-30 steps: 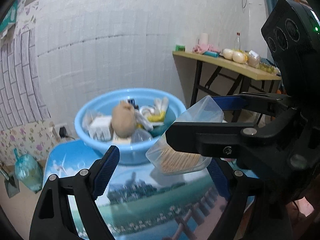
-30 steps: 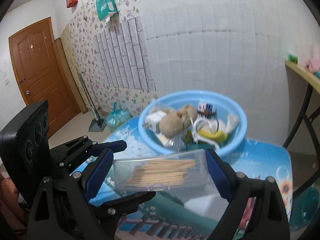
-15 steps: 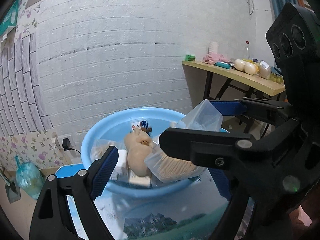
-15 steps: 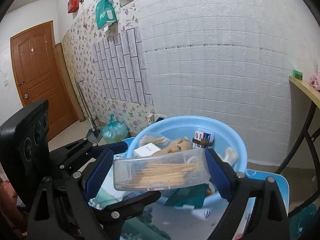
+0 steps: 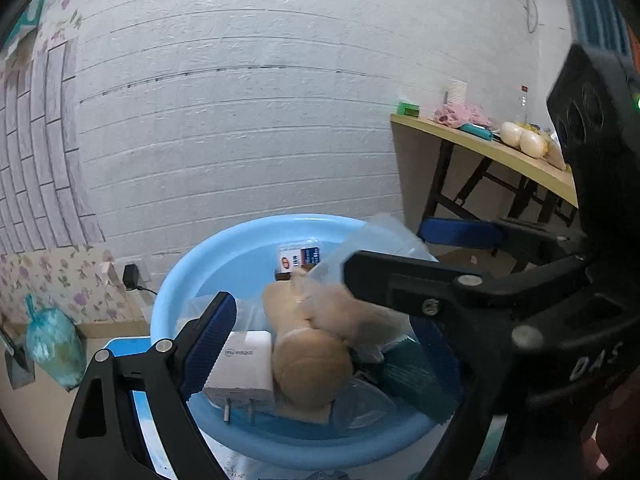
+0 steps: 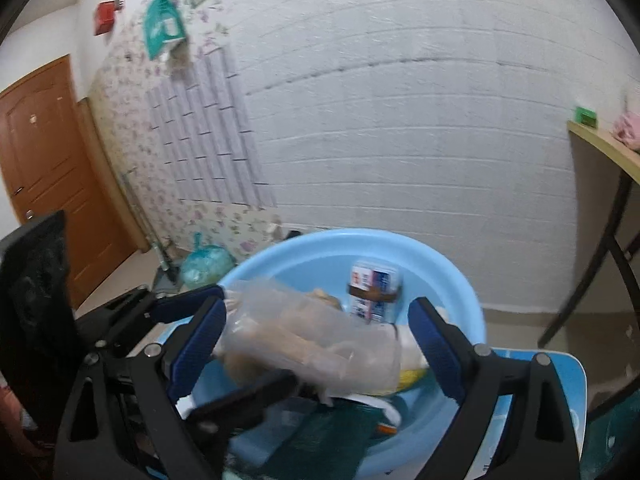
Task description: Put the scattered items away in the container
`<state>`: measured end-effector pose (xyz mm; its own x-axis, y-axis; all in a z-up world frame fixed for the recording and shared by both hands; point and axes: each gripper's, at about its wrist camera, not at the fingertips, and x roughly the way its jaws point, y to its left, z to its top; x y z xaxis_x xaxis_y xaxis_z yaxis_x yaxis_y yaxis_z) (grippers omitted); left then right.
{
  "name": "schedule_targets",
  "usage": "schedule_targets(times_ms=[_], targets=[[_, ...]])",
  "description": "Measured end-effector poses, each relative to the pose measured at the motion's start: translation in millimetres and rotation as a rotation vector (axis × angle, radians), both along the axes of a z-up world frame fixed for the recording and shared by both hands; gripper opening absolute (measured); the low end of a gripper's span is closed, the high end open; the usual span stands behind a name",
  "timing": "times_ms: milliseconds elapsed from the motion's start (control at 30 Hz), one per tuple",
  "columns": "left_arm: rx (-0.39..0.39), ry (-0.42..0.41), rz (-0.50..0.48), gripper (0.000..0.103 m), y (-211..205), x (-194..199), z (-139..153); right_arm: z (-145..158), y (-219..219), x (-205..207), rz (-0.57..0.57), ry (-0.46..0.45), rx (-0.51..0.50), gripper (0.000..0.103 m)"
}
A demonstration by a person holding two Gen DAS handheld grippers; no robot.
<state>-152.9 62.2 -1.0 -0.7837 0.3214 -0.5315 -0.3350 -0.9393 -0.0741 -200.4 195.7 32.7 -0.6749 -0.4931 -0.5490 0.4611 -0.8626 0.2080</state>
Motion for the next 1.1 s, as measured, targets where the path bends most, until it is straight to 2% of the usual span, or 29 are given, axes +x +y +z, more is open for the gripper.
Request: schedule_targets(times_ms=[200,300,433,533,600,800,933,1100], targets=[[0.009,-0.020,0.082,0.088,-13,-5,-4,-10,11,-4,-0.038,-0.029,-0.014,0.095],[0.031,-0.041,0.147,0.088,-24,-7,-6,-11,15,-2,-0.095,-0.023,0.007,0.095],[0.055,-0.057,0.179,0.089,-32,-1,-6,-12,23,-2,-0.159,-0.023,0.032,0.095],[0.024,-0.072,0.204,0.090,-30,4,-5,-13,24,1,-0.172,-0.022,0.072,0.095],[0.001,-0.093,0.223,0.095,-29,4,-5,-16,25,5,-0.179,-0.043,0.082,0.095],[0.020,-0.163,0.259,0.097,-38,9,-3,-26,32,12,-0.229,-0.094,0.113,0.095],[-0.014,-0.205,0.295,0.098,-40,17,-2,-33,37,11,-0.264,-0.150,0.143,0.095],[-0.075,-0.232,0.307,0.098,-39,30,6,-27,42,27,-0.258,-0.166,0.107,0.095]])
